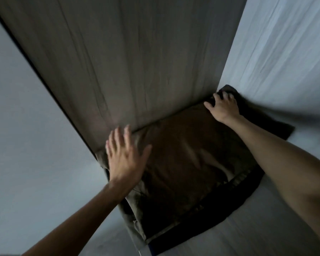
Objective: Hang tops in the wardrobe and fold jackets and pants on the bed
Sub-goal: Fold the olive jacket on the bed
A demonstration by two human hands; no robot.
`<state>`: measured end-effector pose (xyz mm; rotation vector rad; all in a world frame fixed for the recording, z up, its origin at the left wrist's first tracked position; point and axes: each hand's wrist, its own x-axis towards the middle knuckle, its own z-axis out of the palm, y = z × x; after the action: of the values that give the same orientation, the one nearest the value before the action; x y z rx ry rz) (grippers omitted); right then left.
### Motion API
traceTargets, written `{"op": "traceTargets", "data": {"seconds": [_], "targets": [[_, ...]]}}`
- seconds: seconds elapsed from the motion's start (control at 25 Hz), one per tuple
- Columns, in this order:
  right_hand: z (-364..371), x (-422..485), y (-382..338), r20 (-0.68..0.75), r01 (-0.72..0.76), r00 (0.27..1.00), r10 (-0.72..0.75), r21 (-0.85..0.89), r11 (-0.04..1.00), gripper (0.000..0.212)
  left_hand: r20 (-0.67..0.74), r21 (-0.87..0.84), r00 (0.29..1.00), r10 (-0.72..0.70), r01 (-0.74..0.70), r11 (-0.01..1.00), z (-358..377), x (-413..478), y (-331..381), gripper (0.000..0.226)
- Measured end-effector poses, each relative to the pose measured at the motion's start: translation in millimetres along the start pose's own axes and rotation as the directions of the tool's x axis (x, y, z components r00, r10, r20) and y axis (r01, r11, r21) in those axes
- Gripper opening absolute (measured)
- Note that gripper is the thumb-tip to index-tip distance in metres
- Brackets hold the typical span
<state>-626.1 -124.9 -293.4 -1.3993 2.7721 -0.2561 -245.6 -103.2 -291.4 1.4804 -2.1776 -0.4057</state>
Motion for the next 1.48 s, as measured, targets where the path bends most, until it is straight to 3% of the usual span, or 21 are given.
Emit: {"op": "traceTargets", "data": {"seconds": [0.08,0.16,0.28,0.4,0.52,0.68,0.76,0.84,0.96,1.04,1.16,1.24,1.28,1.36,1.44,1.48], "targets": [[27.9,9.6,4.5,0.100,-0.137,0.987,0.129,0.085,0.987,0.079,0.192,0.178,0.981,-0.016,-0.019,0.984,30.8,5.9,0.0,0.091],[43.4,13.2,10.0,0.118,-0.191,0.978,0.170,0.202,0.961,0.084,0.199,0.290,0.980,-0.023,-0.037,0.956,58.1,0.8,-9.7,0.097],[45.4,19.8,12.4,0.150,-0.246,0.966,0.209,0.299,0.922,0.085,0.199,0.312,0.980,-0.013,-0.051,0.949,73.5,-1.6,-21.2,0.093],[34.1,5.0,14.0,0.069,-0.199,0.980,0.188,0.234,0.952,0.074,0.184,0.296,0.983,-0.001,-0.055,0.954,74.0,1.4,-24.1,0.094],[25.3,-44.1,52.1,-0.142,-0.095,0.986,0.090,-0.025,0.995,0.065,0.204,0.302,0.979,0.001,-0.064,0.951,72.9,-0.7,-24.6,0.092],[18.3,-101.2,116.2,0.032,-0.047,0.999,0.044,0.112,0.993,0.054,0.259,0.311,0.966,-0.025,-0.059,0.949,62.5,1.6,-18.0,0.092],[10.9,-104.8,103.2,-0.078,-0.063,0.995,0.069,0.082,0.995,0.051,0.299,0.295,0.953,-0.048,-0.044,0.954,50.0,-1.8,-9.9,0.094],[14.7,-122.2,73.6,-0.176,0.036,0.984,-0.026,0.053,0.998,0.054,0.314,0.215,0.947,0.061,-0.134,0.967,38.5,-20.2,3.3,0.101],[42.3,-167.5,46.5,-0.060,0.262,0.960,-0.273,-0.149,0.954,0.067,0.367,0.208,0.863,0.348,-0.441,0.873,48.0,-68.9,16.8,0.098],[44.4,-174.1,48.9,0.021,0.238,0.971,-0.240,-0.232,0.943,0.073,0.404,0.258,0.838,0.366,-0.488,0.834,56.1,-87.9,16.1,0.093],[23.4,-165.6,24.3,0.050,0.175,0.984,-0.171,-0.087,0.981,0.068,0.461,0.259,0.818,0.344,-0.495,0.829,56.0,-83.9,11.7,0.093],[11.5,-163.2,-13.6,-0.093,0.271,0.958,-0.270,0.003,0.963,0.065,0.382,0.210,0.843,0.379,-0.479,0.853,46.7,-72.3,13.8,0.091],[8.4,-161.3,-35.0,-0.123,0.321,0.942,-0.313,0.044,0.946,0.064,0.278,0.193,0.882,0.381,-0.439,0.877,41.8,-64.2,12.5,0.087],[20.9,-159.4,-69.6,-0.072,0.349,0.936,-0.344,0.063,0.935,0.066,0.161,0.246,0.953,0.257,-0.291,0.924,39.9,-46.2,-2.9,0.084],[52.0,-162.8,-84.9,0.002,0.357,0.934,-0.357,-0.006,0.934,0.070,0.208,0.340,0.974,0.092,-0.160,0.927,44.1,-37.0,-24.1,0.090],[63.0,-163.9,-83.6,0.032,0.347,0.938,-0.346,-0.030,0.937,0.071,0.218,0.371,0.973,0.074,-0.152,0.916,48.5,-36.8,-32.0,0.091]]}}
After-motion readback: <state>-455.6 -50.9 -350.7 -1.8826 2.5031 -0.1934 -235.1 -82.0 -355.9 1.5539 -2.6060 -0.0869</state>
